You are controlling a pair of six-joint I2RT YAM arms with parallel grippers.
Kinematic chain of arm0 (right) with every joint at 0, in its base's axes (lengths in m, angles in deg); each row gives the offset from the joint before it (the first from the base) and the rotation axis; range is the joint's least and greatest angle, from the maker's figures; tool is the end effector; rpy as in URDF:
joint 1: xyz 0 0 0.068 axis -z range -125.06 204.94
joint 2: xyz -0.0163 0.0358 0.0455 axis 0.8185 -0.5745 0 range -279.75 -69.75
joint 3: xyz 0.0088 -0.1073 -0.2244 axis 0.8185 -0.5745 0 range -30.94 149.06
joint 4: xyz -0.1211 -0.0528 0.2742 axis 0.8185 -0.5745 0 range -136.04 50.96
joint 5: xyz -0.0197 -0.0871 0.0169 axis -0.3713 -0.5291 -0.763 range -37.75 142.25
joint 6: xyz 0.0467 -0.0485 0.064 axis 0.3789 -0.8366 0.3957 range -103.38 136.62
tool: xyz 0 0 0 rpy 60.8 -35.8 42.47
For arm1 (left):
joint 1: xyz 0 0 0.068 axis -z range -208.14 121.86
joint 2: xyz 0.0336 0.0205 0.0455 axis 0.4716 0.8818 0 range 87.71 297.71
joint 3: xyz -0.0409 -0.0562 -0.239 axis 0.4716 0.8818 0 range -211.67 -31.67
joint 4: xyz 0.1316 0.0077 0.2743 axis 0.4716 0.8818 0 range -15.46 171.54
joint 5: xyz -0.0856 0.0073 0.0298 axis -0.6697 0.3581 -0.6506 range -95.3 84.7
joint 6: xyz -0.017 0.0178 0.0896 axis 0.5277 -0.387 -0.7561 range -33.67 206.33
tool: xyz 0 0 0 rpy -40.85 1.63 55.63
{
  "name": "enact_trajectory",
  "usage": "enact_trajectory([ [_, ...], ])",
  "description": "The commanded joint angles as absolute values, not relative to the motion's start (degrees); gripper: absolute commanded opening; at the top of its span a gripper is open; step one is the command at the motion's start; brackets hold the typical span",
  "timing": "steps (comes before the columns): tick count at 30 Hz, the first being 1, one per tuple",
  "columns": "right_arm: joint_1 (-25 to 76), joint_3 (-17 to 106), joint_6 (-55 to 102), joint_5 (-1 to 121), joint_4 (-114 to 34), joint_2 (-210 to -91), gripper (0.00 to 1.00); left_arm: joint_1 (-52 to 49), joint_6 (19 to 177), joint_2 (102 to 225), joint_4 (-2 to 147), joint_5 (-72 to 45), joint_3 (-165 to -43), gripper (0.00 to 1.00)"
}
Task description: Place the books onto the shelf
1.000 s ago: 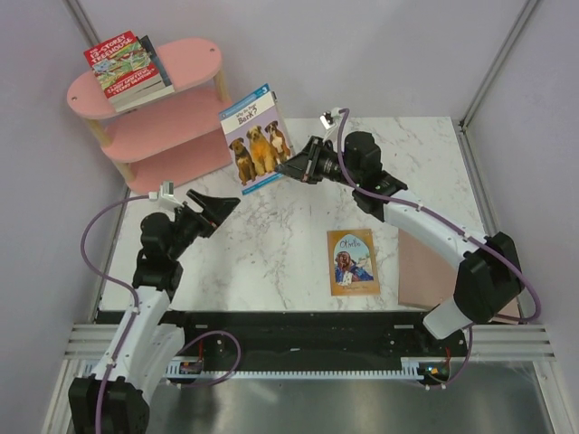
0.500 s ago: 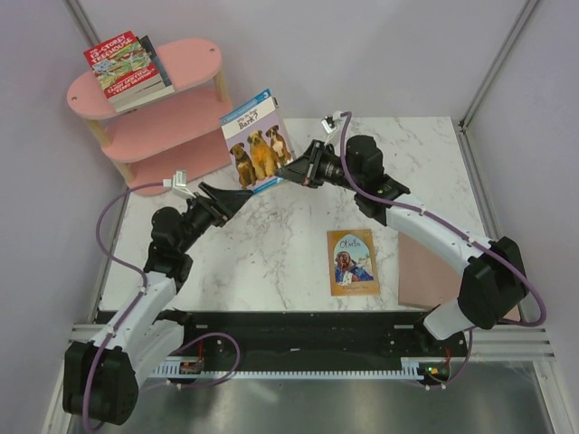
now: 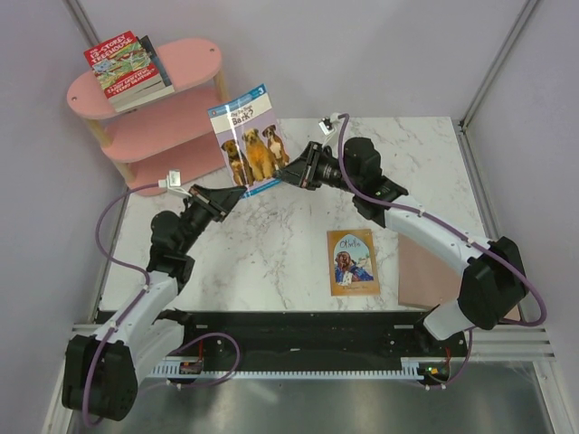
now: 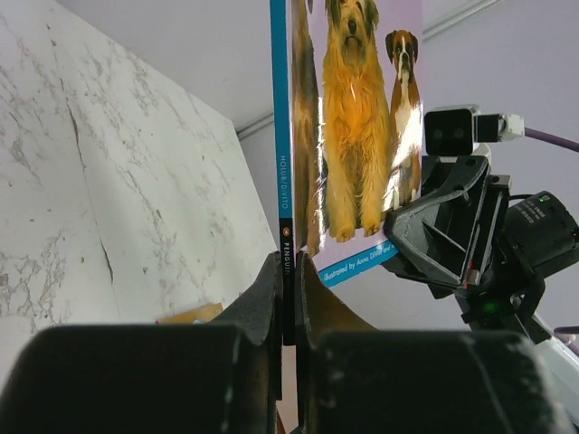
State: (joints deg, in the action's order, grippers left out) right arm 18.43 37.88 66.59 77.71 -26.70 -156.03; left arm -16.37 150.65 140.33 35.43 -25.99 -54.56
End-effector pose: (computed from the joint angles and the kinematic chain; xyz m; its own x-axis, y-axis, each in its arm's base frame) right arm 0.3389 0.2955 0.3089 -0.7209 0.3266 -0.6112 -0.5119 0.3436 0.7874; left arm 0.2943 -0.0915 0.2365 -0.4102 -0.7757 -0.4796 0.3745 0.3362 -0.8641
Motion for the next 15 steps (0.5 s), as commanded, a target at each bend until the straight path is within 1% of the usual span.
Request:
enact_trajectory([
  [1,17.9,36.8,64.6,76.9,-25.0,-154.0,0.32,-15.9,149.0,137.0,36.9,-23.3,-54.3,0.02],
  [2,18.0,35.8,64.5,76.3,-25.1,-153.7,0.38,-16.0,148.7,136.6,37.4,-23.0,-54.4,0.02],
  [3,18.1,35.2,64.3,75.2,-25.2,-153.5,0.52,-16.0,148.6,135.9,38.0,-22.7,-54.7,0.02],
  [4,18.1,34.8,64.1,74.7,-25.2,-153.3,0.59,-16.1,148.4,135.7,39.4,-22.6,-55.0,0.02],
  [6,18.1,34.0,63.6,73.8,-26.0,-153.0,0.71,-16.1,148.0,135.9,39.9,-23.1,-55.8,0.02],
  [10,18.0,33.6,60.8,73.3,-28.6,-152.4,0.88,-16.8,147.2,137.5,42.6,-24.2,-58.4,0.02],
  [11,18.1,33.1,59.5,73.1,-30.1,-151.8,0.97,-17.2,147.2,137.9,43.1,-25.2,-58.9,0.02],
  [12,18.1,32.8,58.7,72.6,-30.9,-151.4,0.98,-17.7,147.4,138.4,43.1,-25.7,-59.5,0.02],
  [15,18.1,30.9,56.2,70.6,-33.4,-149.4,0.98,-20.7,151.0,140.0,38.5,-28.6,-58.6,0.02],
])
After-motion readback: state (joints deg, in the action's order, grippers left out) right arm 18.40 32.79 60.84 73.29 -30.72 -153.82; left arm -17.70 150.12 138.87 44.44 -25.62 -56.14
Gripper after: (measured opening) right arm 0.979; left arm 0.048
